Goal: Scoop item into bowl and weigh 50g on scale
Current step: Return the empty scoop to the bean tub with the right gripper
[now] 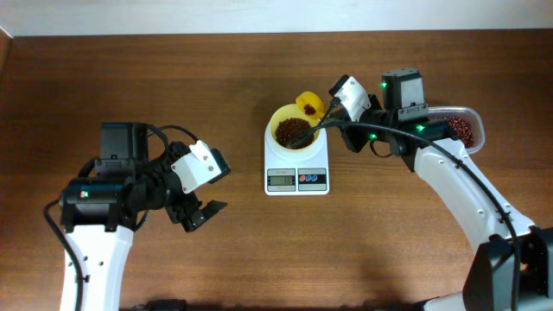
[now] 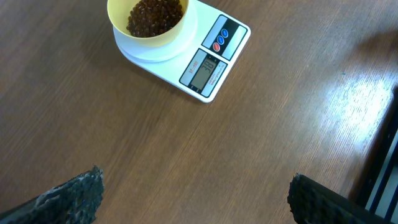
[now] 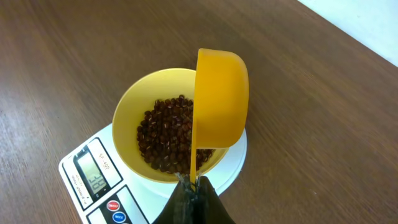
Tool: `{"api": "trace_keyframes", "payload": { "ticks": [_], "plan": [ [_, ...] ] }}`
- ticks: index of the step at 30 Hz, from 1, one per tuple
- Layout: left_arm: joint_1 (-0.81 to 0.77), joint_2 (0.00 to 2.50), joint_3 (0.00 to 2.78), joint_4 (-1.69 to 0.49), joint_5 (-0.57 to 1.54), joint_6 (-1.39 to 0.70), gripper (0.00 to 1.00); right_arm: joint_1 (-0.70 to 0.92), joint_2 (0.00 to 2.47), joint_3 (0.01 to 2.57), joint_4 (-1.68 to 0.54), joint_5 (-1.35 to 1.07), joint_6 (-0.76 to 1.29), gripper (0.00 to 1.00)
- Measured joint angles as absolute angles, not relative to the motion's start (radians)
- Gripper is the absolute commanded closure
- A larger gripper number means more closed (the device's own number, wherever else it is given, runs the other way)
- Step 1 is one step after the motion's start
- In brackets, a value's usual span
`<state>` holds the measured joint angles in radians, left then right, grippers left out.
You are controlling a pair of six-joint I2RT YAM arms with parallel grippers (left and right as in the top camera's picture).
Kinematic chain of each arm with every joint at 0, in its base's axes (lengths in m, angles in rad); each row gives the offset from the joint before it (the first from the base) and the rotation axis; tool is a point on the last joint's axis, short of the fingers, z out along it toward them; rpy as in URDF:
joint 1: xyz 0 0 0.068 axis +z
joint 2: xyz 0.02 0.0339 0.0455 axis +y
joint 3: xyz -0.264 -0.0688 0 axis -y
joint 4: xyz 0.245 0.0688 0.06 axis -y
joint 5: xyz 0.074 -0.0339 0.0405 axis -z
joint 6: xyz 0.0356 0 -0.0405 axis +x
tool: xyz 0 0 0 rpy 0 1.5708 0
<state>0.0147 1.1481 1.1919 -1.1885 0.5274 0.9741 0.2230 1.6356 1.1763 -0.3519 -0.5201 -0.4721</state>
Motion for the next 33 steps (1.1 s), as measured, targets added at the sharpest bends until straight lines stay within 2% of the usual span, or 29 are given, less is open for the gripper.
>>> {"api": "trace_keyframes", "payload": {
  "ticks": [6,13,20,24,27,30,33],
  "plan": [
    [0.015,1.148,1.192,-1.188,0.527,0.974,0.01,0.328,1.636,1.176,-0.375,-0.316,-0.559,0.96],
    [0.015,1.148,1.192,-1.188,0.527,0.974,0.01,0.328,1.626,1.176,-0.333,-0.260,-0.577,0.96],
    [0.015,1.148,1.192,-1.189,0.527,0.974,0.01,0.320,1.419,1.176,-0.375,-0.255,-0.572,0.96],
    [0.015,1.148,1.192,-1.189,0.527,0.974,0.01,0.198,1.333,1.177,-0.524,-0.126,-0.571,0.96],
    [0.015,1.148,1.192,-1.188,0.527,0.974,0.01,0.013,1.327,1.177,-0.621,-0.006,-0.564,0.96],
    [0.015,1.148,1.192,-1.189,0.528,0.974,0.01,-0.171,1.329,1.177,-0.629,0.045,-0.465,0.96],
    [0.015,1.148,1.192,-1.188,0.528,0.974,0.01,-0.257,1.398,1.180,-0.685,0.033,-0.402,0.96]
  ]
}}
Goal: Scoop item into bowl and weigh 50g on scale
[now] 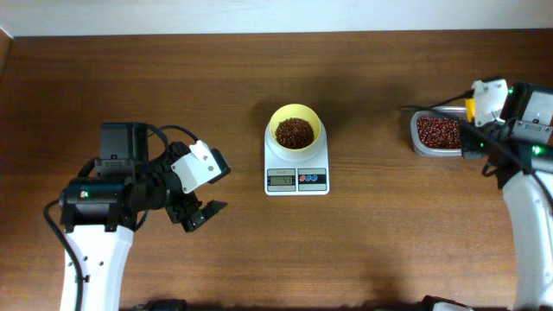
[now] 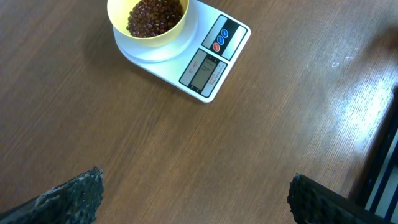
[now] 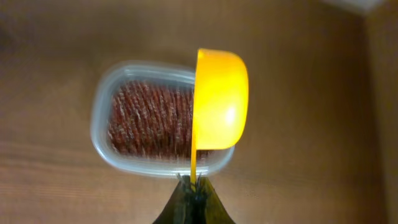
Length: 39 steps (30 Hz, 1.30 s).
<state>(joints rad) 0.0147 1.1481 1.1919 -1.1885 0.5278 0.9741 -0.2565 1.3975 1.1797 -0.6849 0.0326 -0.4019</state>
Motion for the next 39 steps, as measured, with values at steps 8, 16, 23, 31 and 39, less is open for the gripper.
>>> {"api": "trace_keyframes", "payload": {
  "ticks": [8,16,23,31,39],
  "plan": [
    [0.015,1.148,1.192,-1.188,0.528,0.974,0.01,-0.270,1.666,1.180,-0.702,-0.154,-0.366,0.96],
    [0.015,1.148,1.192,-1.188,0.528,0.974,0.01,-0.318,1.686,1.180,-0.684,-0.284,-0.290,0.96],
    [0.015,1.148,1.192,-1.188,0.527,0.974,0.01,-0.444,1.667,1.208,-0.706,-0.369,-0.287,0.96],
    [0.015,1.148,1.192,-1.188,0.528,0.974,0.01,-0.584,1.663,1.208,-0.733,-0.617,-0.282,0.96],
    [0.015,1.148,1.192,-1.188,0.528,0.974,0.01,-0.408,1.701,1.208,-0.729,-0.473,-0.284,0.96]
  ]
}}
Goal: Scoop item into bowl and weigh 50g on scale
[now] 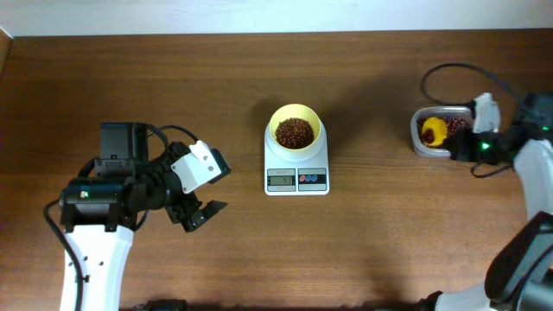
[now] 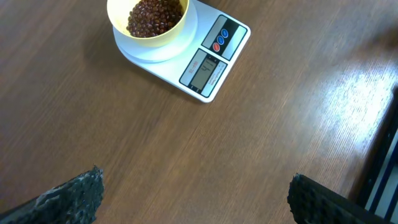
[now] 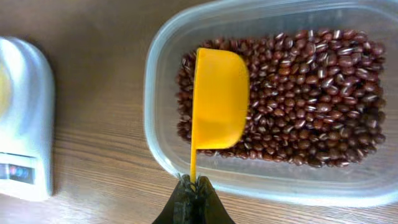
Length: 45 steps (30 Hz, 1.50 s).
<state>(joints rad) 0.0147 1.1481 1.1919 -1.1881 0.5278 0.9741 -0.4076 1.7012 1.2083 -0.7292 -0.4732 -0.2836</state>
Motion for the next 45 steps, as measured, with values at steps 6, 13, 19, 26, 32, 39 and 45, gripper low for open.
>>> {"api": "trace_keyframes", "payload": {
  "ticks": [6,13,19,26,32,39,45],
  "plan": [
    [0.015,1.148,1.192,-1.188,0.528,0.974,0.01,-0.260,1.701,1.214,-0.714,-0.293,-0.314,0.96],
    [0.015,1.148,1.192,-1.188,0.527,0.974,0.01,-0.349,1.701,1.214,-0.716,-0.454,-0.287,0.96],
    [0.015,1.148,1.192,-1.188,0.528,0.974,0.01,-0.456,1.701,1.214,-0.719,-0.548,-0.257,0.96],
    [0.015,1.148,1.192,-1.188,0.528,0.974,0.01,-0.575,1.706,1.202,-0.722,-0.715,-0.245,0.96],
    [0.015,1.148,1.192,-1.188,0.528,0.974,0.01,-0.627,1.706,1.202,-0.756,-0.896,-0.242,0.96],
    [0.015,1.148,1.192,-1.188,0.528,0.974,0.01,-0.522,1.706,1.200,-0.761,-1.099,-0.239,0.96],
    [0.015,1.148,1.192,-1.188,0.528,0.974,0.01,-0.268,1.706,1.197,-0.701,-1.137,-0.219,0.96]
  ]
}}
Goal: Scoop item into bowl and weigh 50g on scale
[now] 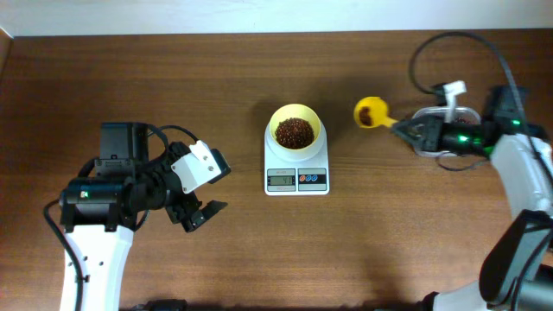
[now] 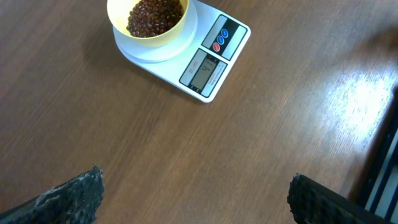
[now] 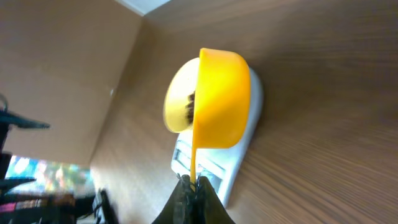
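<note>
A yellow bowl point(image 1: 295, 128) of dark red beans sits on the white scale point(image 1: 296, 177) at mid-table; the left wrist view shows the bowl point(image 2: 149, 18) and scale point(image 2: 214, 59) too. My right gripper point(image 1: 403, 130) is shut on the handle of a yellow scoop point(image 1: 371, 112) holding beans, in the air between the scale and the bean container point(image 1: 429, 144). In the right wrist view the scoop point(image 3: 221, 99) hangs before the bowl point(image 3: 180, 102) and scale point(image 3: 214, 165), its handle in the gripper point(image 3: 191, 183). My left gripper point(image 1: 200, 213) stands open over bare table, left of the scale.
The clear plastic container of beans lies at the right, mostly hidden under my right arm. A cable loops over the table's back right. The table's far edge runs along the top of the overhead view.
My right gripper has left the bean container and now holds the scoop, with beans in it, in the air to the left, between container and scale. The left arm has not moved.
First my right gripper held the scoop tipped over the yellow bowl on the scale. Then it was back above the bean container, then down with the scoop among the beans. Now the loaded scoop is partway back toward the scale. The left gripper stayed open throughout.
</note>
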Tool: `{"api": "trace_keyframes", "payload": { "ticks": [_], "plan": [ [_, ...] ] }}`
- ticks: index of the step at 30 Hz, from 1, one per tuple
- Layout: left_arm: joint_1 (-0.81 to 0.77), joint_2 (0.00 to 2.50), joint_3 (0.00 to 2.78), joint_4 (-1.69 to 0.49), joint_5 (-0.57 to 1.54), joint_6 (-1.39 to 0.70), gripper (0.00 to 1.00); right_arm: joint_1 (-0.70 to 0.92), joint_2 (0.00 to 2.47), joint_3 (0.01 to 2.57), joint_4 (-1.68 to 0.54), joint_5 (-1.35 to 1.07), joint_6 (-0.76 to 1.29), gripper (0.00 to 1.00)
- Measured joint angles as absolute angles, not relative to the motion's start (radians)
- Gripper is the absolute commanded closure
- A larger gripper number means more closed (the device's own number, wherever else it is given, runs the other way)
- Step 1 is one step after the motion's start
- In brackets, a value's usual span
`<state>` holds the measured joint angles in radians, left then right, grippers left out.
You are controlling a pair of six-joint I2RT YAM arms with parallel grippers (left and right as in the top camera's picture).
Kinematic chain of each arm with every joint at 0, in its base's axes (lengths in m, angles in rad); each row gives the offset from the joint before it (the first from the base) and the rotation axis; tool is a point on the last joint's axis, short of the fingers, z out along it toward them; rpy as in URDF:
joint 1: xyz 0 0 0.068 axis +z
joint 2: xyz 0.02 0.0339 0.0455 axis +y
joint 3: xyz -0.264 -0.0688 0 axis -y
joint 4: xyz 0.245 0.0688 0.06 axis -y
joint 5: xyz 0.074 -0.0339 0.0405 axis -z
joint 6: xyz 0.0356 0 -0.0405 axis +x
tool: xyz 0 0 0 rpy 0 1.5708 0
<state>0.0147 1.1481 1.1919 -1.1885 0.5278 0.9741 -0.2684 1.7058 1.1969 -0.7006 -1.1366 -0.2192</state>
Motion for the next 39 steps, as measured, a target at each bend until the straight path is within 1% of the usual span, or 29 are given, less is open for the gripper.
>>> {"api": "trace_keyframes", "payload": {
  "ticks": [2,6,10,16,28,39],
  "plan": [
    [0.015,1.148,1.192,-1.188,0.527,0.974,0.01,-0.173,1.706,1.195,-0.635,-1.143,-0.181,0.96],
    [0.015,1.148,1.192,-1.188,0.527,0.974,0.01,-0.065,1.706,1.193,-0.534,-1.134,-0.148,0.96],
    [0.015,1.148,1.192,-1.188,0.527,0.974,0.01,0.049,1.706,1.193,-0.469,-1.021,-0.133,0.96],
    [0.015,1.148,1.192,-1.188,0.527,0.974,0.01,0.162,1.707,1.193,-0.336,-0.804,-0.157,0.96],
    [0.015,1.148,1.192,-1.188,0.528,0.974,0.01,0.185,1.687,1.193,-0.322,-0.608,-0.180,0.96],
    [0.015,1.148,1.192,-1.188,0.528,0.974,0.01,0.209,1.652,1.193,-0.328,-0.604,-0.183,0.96]
  ]
}}
